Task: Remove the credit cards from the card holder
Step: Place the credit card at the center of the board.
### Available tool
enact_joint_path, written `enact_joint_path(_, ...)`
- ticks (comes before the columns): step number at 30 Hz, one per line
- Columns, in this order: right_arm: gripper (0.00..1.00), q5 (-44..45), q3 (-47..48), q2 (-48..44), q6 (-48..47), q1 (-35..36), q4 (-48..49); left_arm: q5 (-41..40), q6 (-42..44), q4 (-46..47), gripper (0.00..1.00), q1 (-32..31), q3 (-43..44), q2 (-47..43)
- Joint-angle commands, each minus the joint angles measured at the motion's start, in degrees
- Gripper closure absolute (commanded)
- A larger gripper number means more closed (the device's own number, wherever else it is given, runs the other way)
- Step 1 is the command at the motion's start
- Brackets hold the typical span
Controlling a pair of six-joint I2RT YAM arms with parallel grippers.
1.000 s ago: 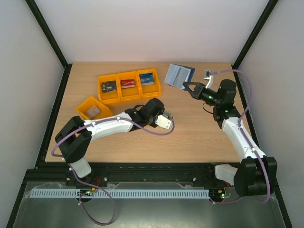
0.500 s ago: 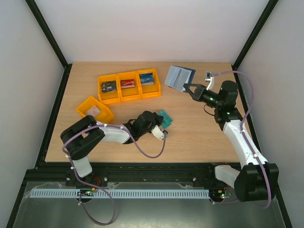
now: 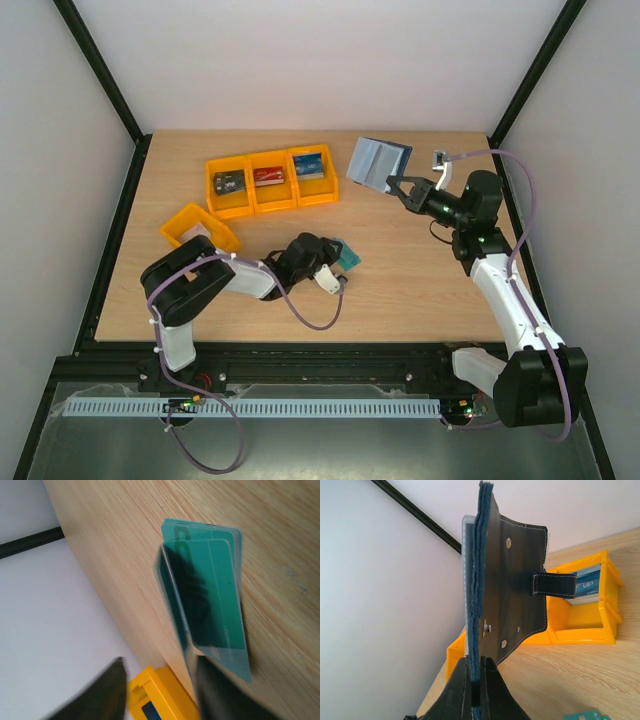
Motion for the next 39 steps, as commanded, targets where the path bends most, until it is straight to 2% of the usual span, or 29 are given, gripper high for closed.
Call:
enact_joint_path(1,0.98,-1.6,0.1,-1.5,0.3,-0.3,2.7,1.3,1.6,2.5,0.40,-0.4,-2.1,0.2)
enact_joint_path(3,0.98,-1.7,0.2,-1.6,0.3,-0.3,2.6,0.3,1.5,2.5,0.24,-0.9,-2.5,-0.9)
enact_joint_path(7,0.98,-1.8,0.3,-1.6,-0.3,-0.3,2.1,-4.4,-0.4,0.0,0.09,-2.4,-1.4,-3.6)
enact_joint_path(10,0.98,-1.3,0.6,-1.6,-0.9,-0.3,1.5,-10.4,-5.9,-8.8,0.01,-4.0,3.4,-6.7)
enact_joint_path(12,0.98,-1.3,1.1,-1.7,-1.7,-0.3,0.5,-14.3,-14.2,-21.4,0.01,-5.2,9.6,-8.6)
enact_joint_path(14,0.98,-1.5,1.8,-1.8,-2.5,-0.3,-0.7,-14.6,-26.0,-40.3,0.01,-6.3,19.6,-9.6)
enact_joint_path(16,0.98,-2.3,2.9,-1.7,-4.4,-0.3,-2.4,-9.5,-37.7,-60.7,0.01,-6.4,30.1,-9.8)
enact_joint_path(18,0.98,-3.7,4.2,-1.4,-6.4,-0.3,-4.5,-2.4,-45.8,-75.7,0.01,-6.3,36.9,-10.8)
enact_joint_path(22,0.98,-8.0,6.2,-1.5,-9.8,-0.2,-8.1,11.1,-56.8,-91.5,0.01,-4.5,39.4,-14.8)
enact_joint_path(25,0.98,-10.5,5.9,-2.5,-11.1,0.3,-9.0,22.0,-64.2,-93.5,0.01,1.2,39.9,-17.7)
enact_joint_path(28,0.98,-11.3,4.9,-3.7,-12.1,1.6,-9.0,35.4,-70.4,-92.6,0.01,11.7,42.7,-20.6)
enact_joint_path(30,0.98,-12.0,4.3,-4.1,-12.0,3.1,-8.3,44.9,-76.0,-88.5,0.01,20.0,43.5,-22.1)
enact_joint_path(33,0.98,-12.3,3.7,-3.8,-11.2,7.2,-5.6,60.5,-88.2,-77.2,0.01,31.6,40.0,-23.7)
enact_joint_path(36,0.98,-12.9,2.3,-3.3,-7.6,11.5,0.8,71.0,-99.1,-66.7,0.01,34.9,35.3,-24.4)
enact_joint_path(39,0.98,-11.4,1.5,-2.5,-5.0,15.0,6.1,77.4,-103.6,-62.5,0.01,35.0,33.4,-24.3)
